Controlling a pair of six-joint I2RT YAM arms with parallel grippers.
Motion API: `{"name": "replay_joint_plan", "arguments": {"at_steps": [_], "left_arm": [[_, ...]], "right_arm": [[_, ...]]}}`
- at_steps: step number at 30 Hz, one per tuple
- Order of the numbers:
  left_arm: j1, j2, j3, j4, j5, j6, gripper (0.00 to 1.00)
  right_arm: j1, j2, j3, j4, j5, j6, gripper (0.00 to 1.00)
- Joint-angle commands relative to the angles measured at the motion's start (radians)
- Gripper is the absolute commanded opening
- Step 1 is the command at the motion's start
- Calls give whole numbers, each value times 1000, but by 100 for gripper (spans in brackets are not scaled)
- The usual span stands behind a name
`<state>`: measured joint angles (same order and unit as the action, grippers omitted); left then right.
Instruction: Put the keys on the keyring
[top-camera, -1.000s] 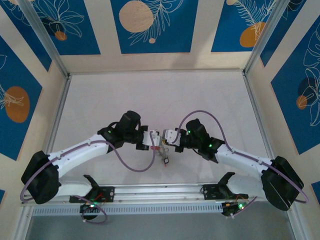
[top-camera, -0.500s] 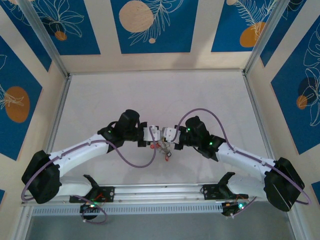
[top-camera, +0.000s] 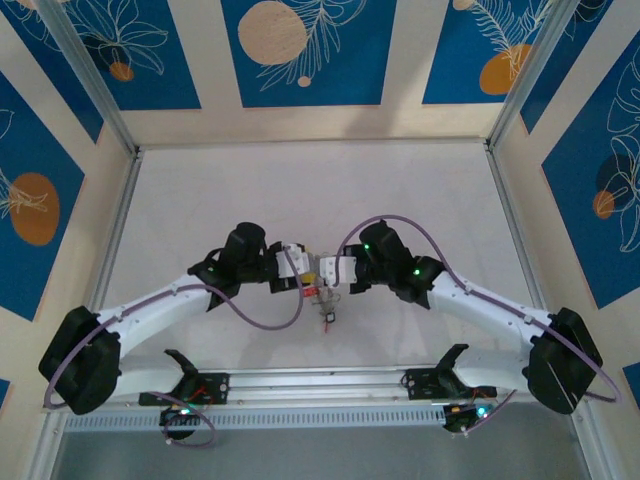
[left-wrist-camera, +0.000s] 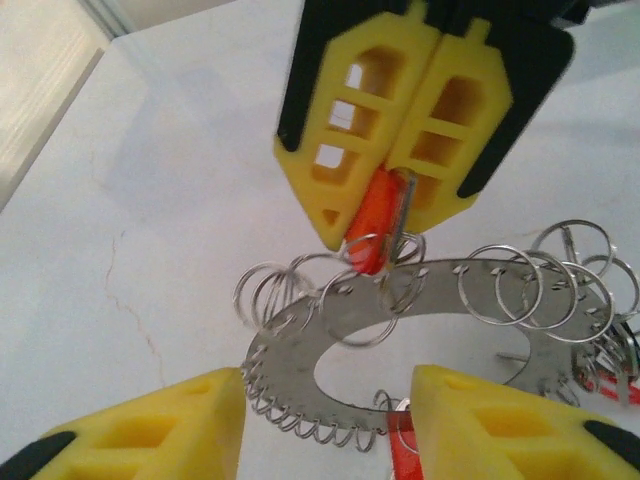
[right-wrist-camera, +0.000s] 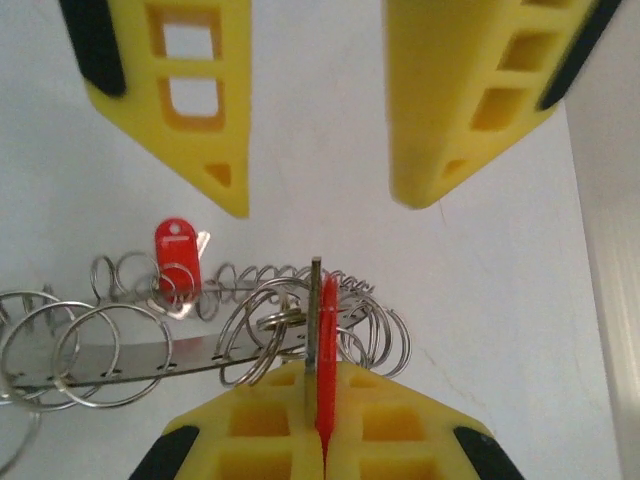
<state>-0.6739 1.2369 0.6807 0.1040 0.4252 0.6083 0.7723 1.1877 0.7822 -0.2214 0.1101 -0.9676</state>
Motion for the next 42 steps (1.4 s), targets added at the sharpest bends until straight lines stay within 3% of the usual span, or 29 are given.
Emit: {"name": "replay_joint_plan", "arguments": {"at_steps": [1, 2, 10, 16, 25, 33, 42], "left_arm": [[36, -25, -33, 88, -7, -97, 94], [48, -30, -42, 102, -22, -125, 100], [148, -74, -112, 140, -295, -353, 100], [190, -167, -207, 191, -421, -456, 100], [235, -296, -265, 138, -510, -492, 100], [244, -355, -306, 123, -579, -536, 100], [273, -517, -330, 45, -798, -551, 100]], "right_arm": [[20, 37, 72, -127, 113, -119, 0], [24, 47, 88, -146, 131, -134, 0], [46, 113, 247, -305, 225, -322, 0], [56, 152, 370, -364, 322, -402, 0], [74, 193, 527, -400, 407, -478, 0], [80, 213, 632, -411, 388, -497, 0], [105, 285, 737, -417, 392, -415, 0]]}}
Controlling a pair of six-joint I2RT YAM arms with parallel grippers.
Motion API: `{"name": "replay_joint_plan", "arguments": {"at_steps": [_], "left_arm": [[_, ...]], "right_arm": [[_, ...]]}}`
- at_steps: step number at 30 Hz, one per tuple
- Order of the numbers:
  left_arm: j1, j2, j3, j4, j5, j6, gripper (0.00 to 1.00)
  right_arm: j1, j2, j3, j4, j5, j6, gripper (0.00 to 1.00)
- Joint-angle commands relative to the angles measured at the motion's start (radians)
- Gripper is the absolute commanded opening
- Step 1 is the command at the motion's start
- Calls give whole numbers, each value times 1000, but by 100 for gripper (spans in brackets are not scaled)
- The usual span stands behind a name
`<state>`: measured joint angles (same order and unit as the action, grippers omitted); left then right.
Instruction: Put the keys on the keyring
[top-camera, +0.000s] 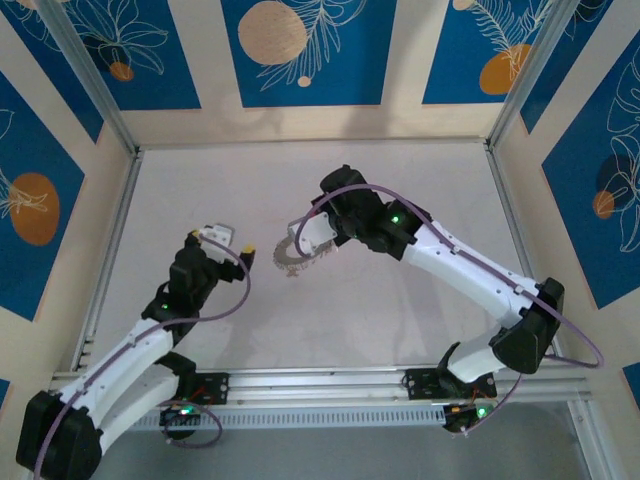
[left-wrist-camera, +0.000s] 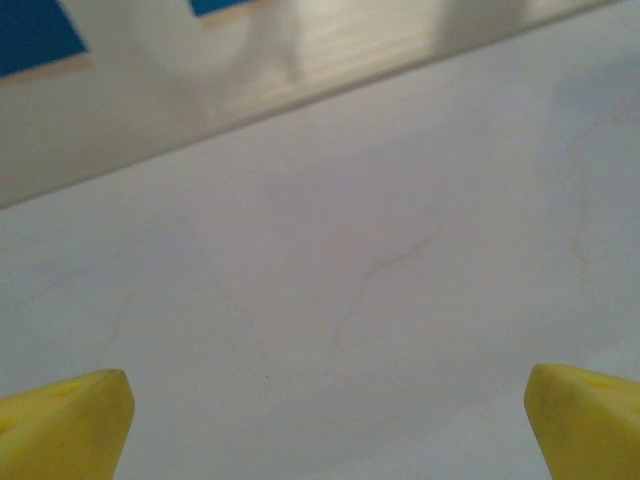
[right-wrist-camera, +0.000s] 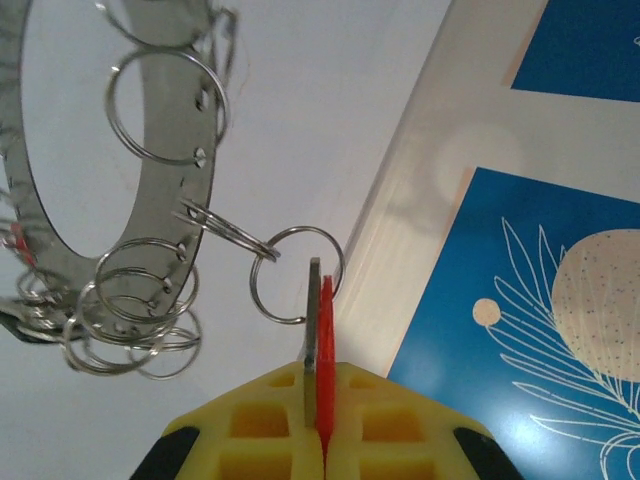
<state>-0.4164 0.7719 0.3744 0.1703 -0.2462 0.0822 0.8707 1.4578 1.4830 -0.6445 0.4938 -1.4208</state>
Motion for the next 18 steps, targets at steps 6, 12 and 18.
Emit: {"name": "replay_joint_plan", "arguments": {"at_steps": [6, 12, 18], "left_arm": [[27, -119, -69, -10, -163, -23, 99], [33, -105, -73, -3, -167, -25, 100], [34, -102, -80, -1, -177, -26, 100]], "right_arm": [[7, 32, 27, 22, -8, 55, 0], [17, 54, 12, 19, -32, 82, 0], [8, 92, 3, 30, -68, 112, 0]]}}
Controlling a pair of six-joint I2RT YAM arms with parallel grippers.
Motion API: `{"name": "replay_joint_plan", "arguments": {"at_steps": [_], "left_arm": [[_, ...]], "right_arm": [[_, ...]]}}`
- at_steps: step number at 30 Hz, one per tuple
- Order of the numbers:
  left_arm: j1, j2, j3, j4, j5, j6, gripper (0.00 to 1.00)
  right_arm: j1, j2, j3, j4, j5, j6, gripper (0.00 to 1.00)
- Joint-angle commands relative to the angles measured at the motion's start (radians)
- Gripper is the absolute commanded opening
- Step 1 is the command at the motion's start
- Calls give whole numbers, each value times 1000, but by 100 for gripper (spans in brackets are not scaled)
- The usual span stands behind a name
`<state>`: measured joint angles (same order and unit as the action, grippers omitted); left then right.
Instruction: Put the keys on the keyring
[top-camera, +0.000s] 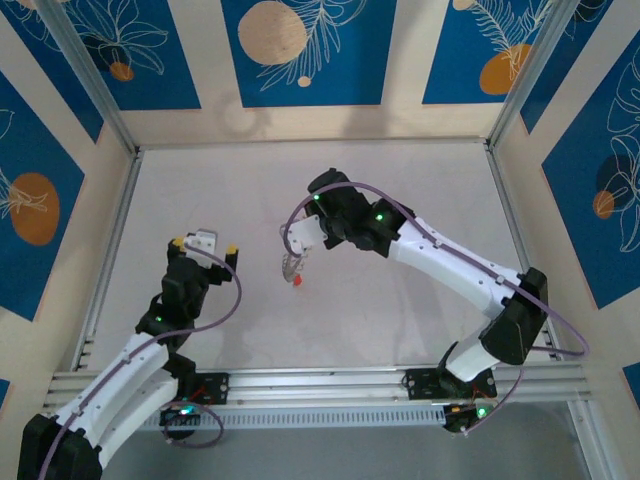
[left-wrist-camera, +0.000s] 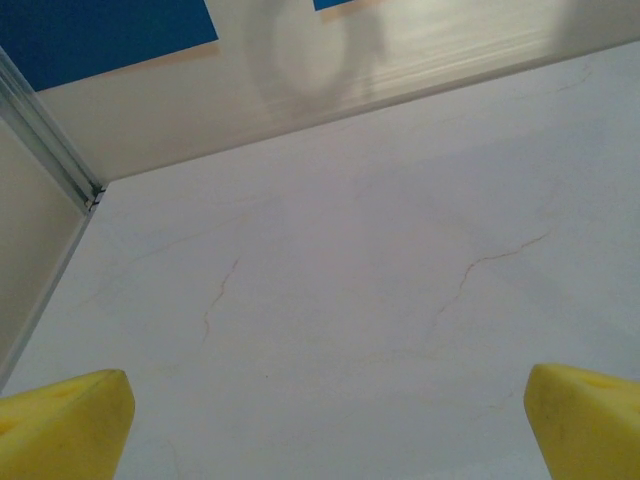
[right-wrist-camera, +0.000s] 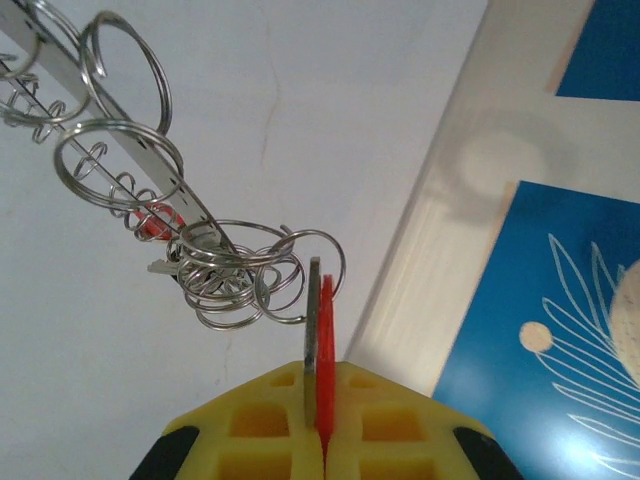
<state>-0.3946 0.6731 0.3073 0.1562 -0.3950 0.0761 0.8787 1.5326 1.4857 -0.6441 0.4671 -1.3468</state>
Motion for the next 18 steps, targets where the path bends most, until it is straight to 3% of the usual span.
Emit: {"name": "replay_joint_plan", "arguments": {"at_steps": [1, 18], "left_arm": [[13, -3, -15, 16, -33, -19, 100], [19, 39, -32, 65, -69, 0, 100]], "right_arm": [[-2, 23, 0, 36, -49, 41, 0], [-106, 204, 52, 303, -194, -85, 0]]}}
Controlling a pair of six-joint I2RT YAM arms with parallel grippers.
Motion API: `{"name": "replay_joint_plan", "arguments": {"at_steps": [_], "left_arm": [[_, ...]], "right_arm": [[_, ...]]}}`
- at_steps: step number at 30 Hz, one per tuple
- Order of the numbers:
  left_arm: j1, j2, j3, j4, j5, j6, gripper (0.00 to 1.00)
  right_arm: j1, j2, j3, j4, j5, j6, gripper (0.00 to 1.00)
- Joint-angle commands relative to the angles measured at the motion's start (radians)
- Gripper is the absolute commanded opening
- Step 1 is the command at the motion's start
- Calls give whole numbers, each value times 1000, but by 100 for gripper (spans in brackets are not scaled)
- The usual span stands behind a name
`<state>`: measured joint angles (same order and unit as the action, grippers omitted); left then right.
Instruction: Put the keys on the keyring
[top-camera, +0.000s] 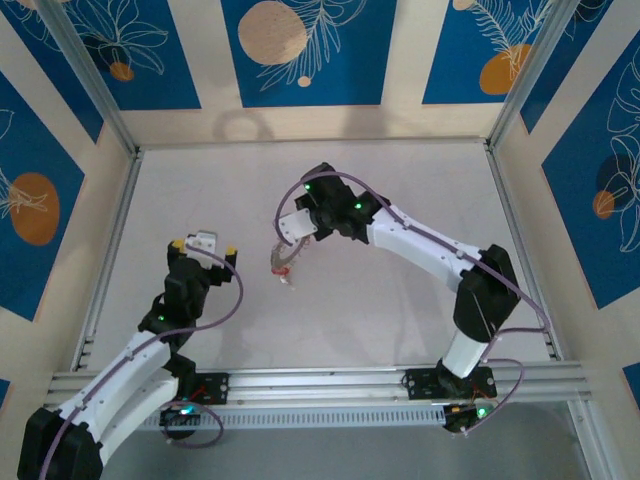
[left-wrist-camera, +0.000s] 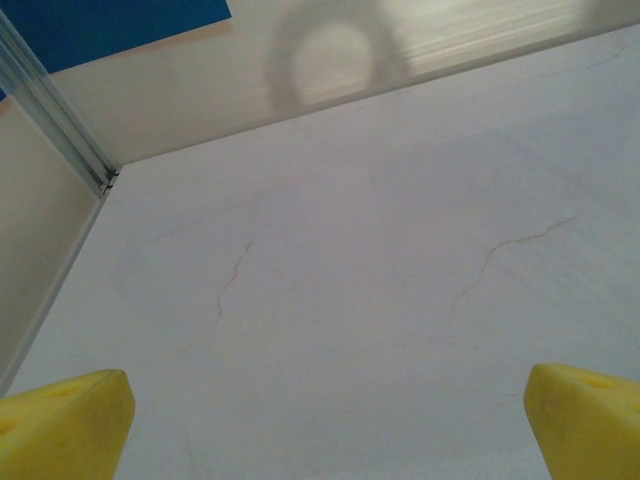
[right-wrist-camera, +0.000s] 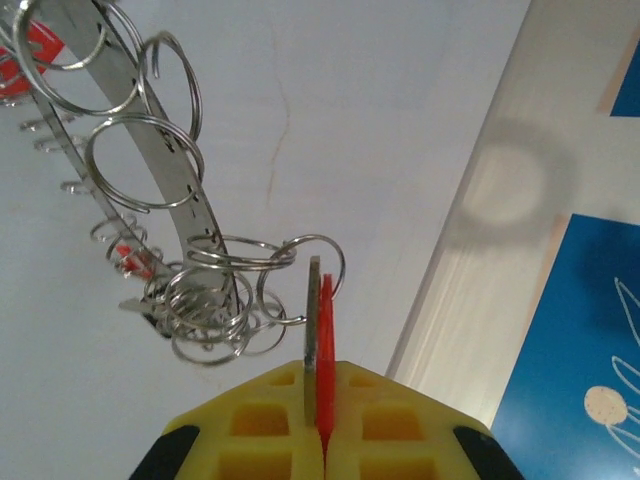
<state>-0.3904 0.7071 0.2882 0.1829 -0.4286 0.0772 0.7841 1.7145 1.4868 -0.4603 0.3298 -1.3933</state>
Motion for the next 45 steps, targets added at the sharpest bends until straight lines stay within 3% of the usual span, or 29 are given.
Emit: {"name": "replay_joint_plan", "arguments": {"at_steps": [1, 13, 28, 39, 45], "left_arm": [[15, 6, -14, 39, -38, -1, 99], [21, 33, -19, 52, -8, 25, 100], [27, 89, 2, 63, 52, 51, 100], [29, 149, 18, 80, 91, 63, 100], [31, 164, 18, 79, 91, 72, 100]], "right_arm": [[-16, 33, 59, 135, -60, -43, 0], [-60, 125, 91, 161, -86, 2, 0], [-116, 28, -167, 209, -100, 131, 0], [-218, 149, -69, 141, -137, 143, 0], [-267, 184, -115, 162, -126, 107, 0]]}}
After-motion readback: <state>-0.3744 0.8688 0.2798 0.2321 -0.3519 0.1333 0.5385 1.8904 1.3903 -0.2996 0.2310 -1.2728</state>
